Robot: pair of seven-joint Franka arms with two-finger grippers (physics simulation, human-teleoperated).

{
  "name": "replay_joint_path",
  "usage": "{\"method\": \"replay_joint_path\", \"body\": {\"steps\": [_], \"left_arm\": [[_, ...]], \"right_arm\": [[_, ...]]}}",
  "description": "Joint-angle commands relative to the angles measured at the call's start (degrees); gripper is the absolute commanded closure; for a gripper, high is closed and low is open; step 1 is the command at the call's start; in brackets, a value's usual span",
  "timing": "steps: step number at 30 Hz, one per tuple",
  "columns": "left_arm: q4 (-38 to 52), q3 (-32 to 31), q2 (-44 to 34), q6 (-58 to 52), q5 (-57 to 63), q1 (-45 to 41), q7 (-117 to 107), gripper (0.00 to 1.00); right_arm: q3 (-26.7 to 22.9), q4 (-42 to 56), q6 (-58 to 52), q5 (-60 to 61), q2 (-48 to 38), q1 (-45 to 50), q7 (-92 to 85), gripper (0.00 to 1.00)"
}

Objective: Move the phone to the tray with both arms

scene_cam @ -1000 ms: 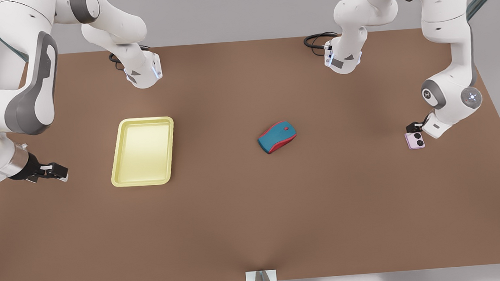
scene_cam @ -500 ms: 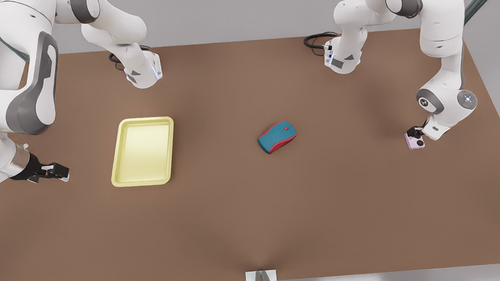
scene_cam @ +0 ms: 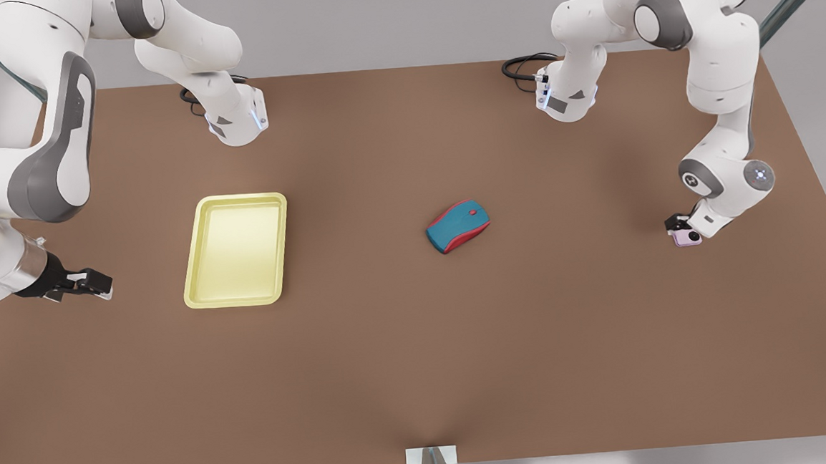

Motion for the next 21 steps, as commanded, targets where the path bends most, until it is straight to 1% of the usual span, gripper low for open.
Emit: {"method": "replay_joint_path", "body": {"steps": [1,3,11,13,18,21], "left_arm": [[0.03,-0.11,0.16,0.34,-0.24,-0.02,3.24,0.12],[0.03,-0.28,0.16,0.34,-0.33,-0.02,3.24,0.18],[0.03,-0.46,0.42,0.34,-0.33,-0.02,3.24,0.18],[0.12,-0.37,0.24,0.16,-0.33,-0.10,3.24,0.20],[2.14,-0.72,-1.16,-3.18,-0.59,-0.63,2.97,0.20],[3.02,-1.51,-3.45,-5.37,-0.50,-3.70,1.13,0.20]], "right_arm": [[-0.01,0.03,-0.02,0.04,-0.07,-0.03,-0.08,0.00],[-0.01,0.03,-0.02,0.04,-0.07,-0.03,-0.08,0.00],[-0.01,0.03,-0.02,0.04,-0.07,-0.03,-0.08,0.00],[-0.01,0.03,0.06,0.04,-0.07,-0.12,-0.08,0.00],[-0.10,0.03,-0.11,-0.04,-0.24,-0.03,-0.17,0.00],[-0.10,0.03,-0.11,-0.75,-0.42,-0.03,-0.17,0.00]]}}
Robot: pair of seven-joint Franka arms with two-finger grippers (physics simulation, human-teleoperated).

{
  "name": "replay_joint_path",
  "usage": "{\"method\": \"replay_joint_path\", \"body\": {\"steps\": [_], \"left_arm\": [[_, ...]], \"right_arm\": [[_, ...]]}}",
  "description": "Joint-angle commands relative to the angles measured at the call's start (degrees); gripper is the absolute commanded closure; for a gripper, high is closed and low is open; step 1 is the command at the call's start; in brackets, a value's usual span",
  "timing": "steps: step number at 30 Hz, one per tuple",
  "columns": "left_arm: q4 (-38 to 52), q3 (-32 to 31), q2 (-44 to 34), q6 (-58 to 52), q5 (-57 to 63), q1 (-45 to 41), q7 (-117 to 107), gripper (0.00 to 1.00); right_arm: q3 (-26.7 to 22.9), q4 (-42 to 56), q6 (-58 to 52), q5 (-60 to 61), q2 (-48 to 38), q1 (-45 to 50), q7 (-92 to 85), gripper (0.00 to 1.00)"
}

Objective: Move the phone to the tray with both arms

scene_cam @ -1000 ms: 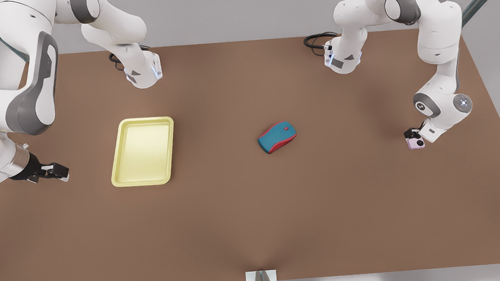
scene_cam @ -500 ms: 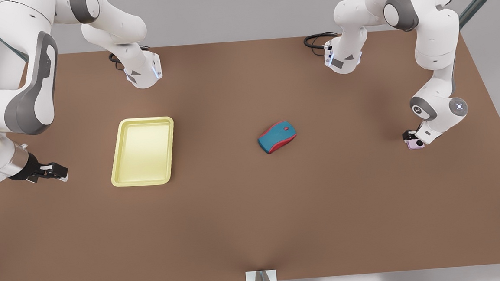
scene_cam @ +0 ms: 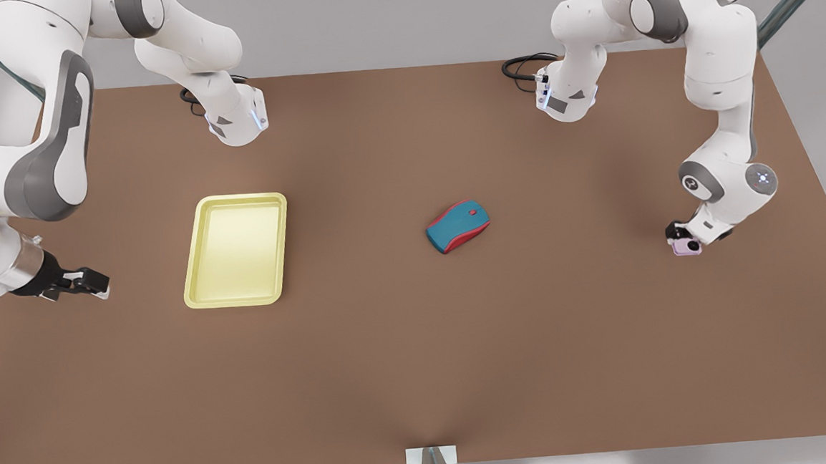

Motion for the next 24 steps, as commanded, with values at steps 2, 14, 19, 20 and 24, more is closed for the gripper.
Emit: {"method": "replay_joint_path", "body": {"steps": [2,14,19,20,24], "left_arm": [[2.77,-0.08,-1.24,-6.92,-0.01,-4.89,-4.64,0.20],[37.74,-0.08,12.47,-36.10,0.08,-41.89,-68.36,0.20],[57.26,-10.53,22.05,-38.39,0.08,-43.74,-85.50,0.20],[59.81,-10.71,23.46,-38.30,-0.01,-45.23,-85.59,0.20],[65.25,-10.71,27.50,-37.51,0.25,-49.97,-86.21,0.20]], "right_arm": [[-0.01,0.03,-0.14,-0.35,-0.13,-0.01,-0.12,0.00],[-0.01,0.03,-0.05,0.00,0.13,-0.01,-0.12,0.00],[-0.01,0.03,-0.05,-0.09,0.05,0.16,-0.12,0.00],[-0.01,0.03,-0.05,-0.17,0.05,0.25,-0.03,0.00],[-0.01,0.03,-0.05,-0.35,0.05,0.25,-0.12,0.00]]}}
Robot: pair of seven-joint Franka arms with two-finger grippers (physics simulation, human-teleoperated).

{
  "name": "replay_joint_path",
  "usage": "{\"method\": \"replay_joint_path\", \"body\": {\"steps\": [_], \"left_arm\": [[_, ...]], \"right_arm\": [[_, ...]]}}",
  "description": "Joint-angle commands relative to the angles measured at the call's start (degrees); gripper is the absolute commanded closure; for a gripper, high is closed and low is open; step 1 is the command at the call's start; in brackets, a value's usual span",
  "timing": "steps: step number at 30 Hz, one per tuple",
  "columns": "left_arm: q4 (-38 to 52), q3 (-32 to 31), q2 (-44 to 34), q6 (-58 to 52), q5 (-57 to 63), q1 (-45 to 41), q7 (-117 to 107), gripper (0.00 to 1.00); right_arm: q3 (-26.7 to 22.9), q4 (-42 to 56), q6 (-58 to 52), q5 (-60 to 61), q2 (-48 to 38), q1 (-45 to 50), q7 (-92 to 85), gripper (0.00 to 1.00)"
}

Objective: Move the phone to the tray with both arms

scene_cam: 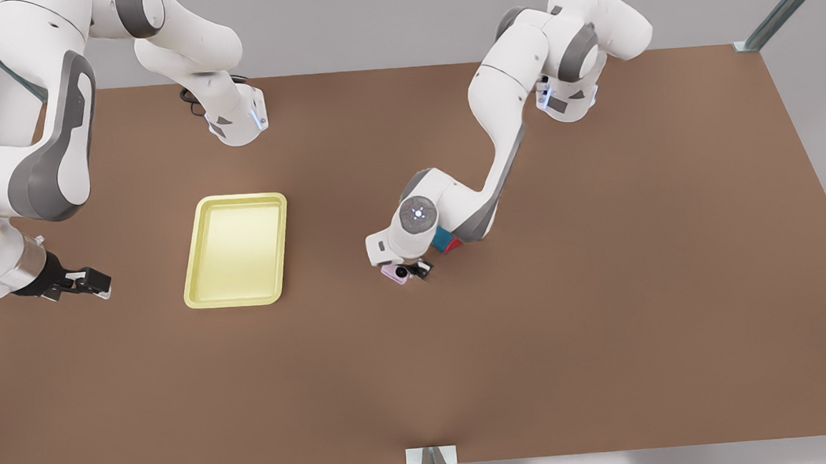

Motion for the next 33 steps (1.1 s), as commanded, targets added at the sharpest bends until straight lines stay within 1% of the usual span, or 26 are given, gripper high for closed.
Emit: {"method": "replay_joint_path", "body": {"steps": [1,3,5,9,12,13,14,17,19,21,23,24,25,26,27,28,29,30,31,32,33], "left_arm": [[4.04,0.02,2.93,-2.50,0.28,-2.05,-38.58,0.20],[11.34,0.11,8.91,-0.92,0.28,-3.10,-39.99,0.20],[11.60,0.11,11.46,3.74,0.28,-3.72,-43.06,0.20],[10.64,-0.07,12.16,3.04,0.28,-4.33,-55.10,0.20],[10.64,0.02,12.07,1.20,0.19,-4.95,-59.33,0.19],[10.64,0.02,12.16,1.20,0.19,-4.95,-59.50,0.04],[10.72,-0.07,12.16,1.20,0.10,-4.95,-59.50,0.00],[10.72,0.02,12.08,1.20,0.19,-4.95,-59.50,0.00],[10.72,0.37,11.11,-1.35,1.59,-4.60,-55.99,0.00],[10.72,2.65,7.34,-11.71,2.56,-1.70,-45.19,0.00],[10.64,6.43,2.33,-22.78,2.56,4.53,-28.59,0.00],[10.46,8.44,0.04,-25.42,2.39,6.55,-22.79,0.00],[6.95,9.25,-5.58,-29.04,2.56,12.80,-10.21,0.00],[6.51,10.65,-7.61,-30.35,2.56,15.87,-5.46,0.00],[6.50,14.34,-10.42,-34.31,2.56,18.61,3.33,0.00],[6.50,18.65,-12.27,-35.28,2.48,18.61,6.15,0.00],[6.50,19.35,-14.99,-37.12,2.91,19.66,5.89,0.00],[6.24,13.40,-19.38,-38.26,3.26,26.58,5.71,0.00],[2.47,1.10,-25.62,-38.71,11.94,35.29,5.71,0.00],[-4.82,-12.54,-32.39,-36.87,21.10,45.22,5.36,0.00],[-17.20,-14.22,-40.91,-27.91,21.46,47.52,5.98,0.00]], "right_arm": [[-0.02,0.03,-0.01,-0.02,-0.09,-0.02,-0.08,0.00],[-0.02,0.03,-0.01,-0.11,-0.09,-0.02,-0.08,0.00],[-0.02,0.03,-0.01,-0.11,-0.09,-0.02,-0.08,0.00],[-0.02,0.03,-0.01,-0.11,-0.09,-0.02,-0.08,0.00],[-0.02,0.03,-0.10,-0.02,-0.18,-0.29,-0.08,0.00],[-0.10,0.03,-0.10,-0.02,-0.18,-0.20,-0.08,0.00],[-0.02,0.03,-0.10,-0.02,-0.26,-0.29,-0.08,0.00],[-0.10,0.03,-0.01,0.07,-0.18,-0.11,-0.08,0.00],[-0.10,0.03,-0.01,0.25,-0.09,-0.38,-0.08,0.00],[-0.10,0.03,-0.01,0.25,-0.18,-0.38,-0.08,0.00],[0.07,0.03,-2.20,-0.28,-2.28,0.15,0.00,0.00],[-0.02,0.73,-4.22,-0.28,-2.98,0.15,0.00,0.00],[-0.02,2.93,-7.30,0.16,-3.60,0.15,0.00,0.00],[0.25,3.46,-8.62,0.68,-3.52,0.24,0.00,0.00],[0.25,3.37,-8.10,0.86,-3.25,0.24,0.00,0.00],[0.86,3.46,-8.18,0.77,-3.08,0.85,0.00,0.00],[1.57,3.55,-8.45,0.60,-2.81,4.27,0.97,0.00],[1.65,3.55,-8.62,-0.19,-1.85,7.18,3.60,0.00],[1.57,3.55,-8.10,-1.42,-1.06,9.03,4.05,0.00],[1.48,3.46,-8.54,-0.81,-0.53,8.50,3.08,0.00],[1.83,3.54,-8.62,-0.81,-0.53,9.29,3.43,0.00]]}}
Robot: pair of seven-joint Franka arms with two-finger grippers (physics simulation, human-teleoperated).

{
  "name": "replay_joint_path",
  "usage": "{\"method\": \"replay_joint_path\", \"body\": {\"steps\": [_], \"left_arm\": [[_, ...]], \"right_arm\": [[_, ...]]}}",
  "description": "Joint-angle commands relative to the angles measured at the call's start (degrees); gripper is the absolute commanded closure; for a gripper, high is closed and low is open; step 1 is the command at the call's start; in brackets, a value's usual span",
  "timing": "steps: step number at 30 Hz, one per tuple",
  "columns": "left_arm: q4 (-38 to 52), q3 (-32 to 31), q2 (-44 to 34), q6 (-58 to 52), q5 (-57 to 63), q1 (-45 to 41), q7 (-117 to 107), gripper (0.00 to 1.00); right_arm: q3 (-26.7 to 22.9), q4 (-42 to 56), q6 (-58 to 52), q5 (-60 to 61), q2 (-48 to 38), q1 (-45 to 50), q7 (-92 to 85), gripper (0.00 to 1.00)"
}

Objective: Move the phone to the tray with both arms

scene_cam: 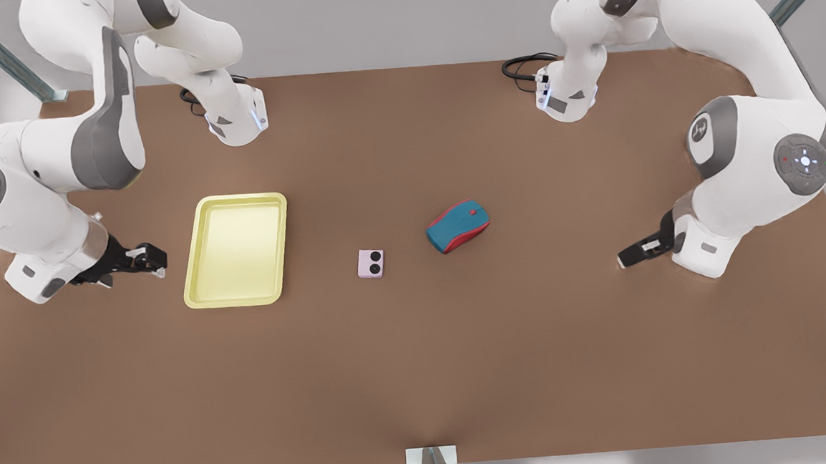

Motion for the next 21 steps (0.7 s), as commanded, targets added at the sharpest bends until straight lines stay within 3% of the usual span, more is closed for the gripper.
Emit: {"method": "replay_joint_path", "body": {"steps": [1,5,11,15,21], "left_arm": [[-10.28,-4.27,-8.42,3.18,8.41,3.47,25.50,0.00],[-8.70,-2.16,-7.90,-1.31,8.41,3.47,25.50,0.00],[-9.13,-2.07,-7.72,-2.80,8.41,3.47,25.58,0.00],[-9.05,-1.19,-8.25,-2.71,8.50,3.39,25.58,0.00],[-9.05,-0.84,-9.65,-3.77,9.21,3.39,25.58,0.00]], "right_arm": [[0.63,-0.49,-1.93,-0.48,0.25,1.71,2.78,0.00],[1.42,-4.88,-0.17,2.76,2.45,8.92,11.21,0.00],[1.42,-15.52,12.83,4.09,3.32,18.15,34.93,0.00],[2.03,-24.48,26.02,4.09,4.90,19.55,38.37,0.00],[3.36,-23.43,36.13,4.09,13.87,24.92,51.37,0.00]]}}
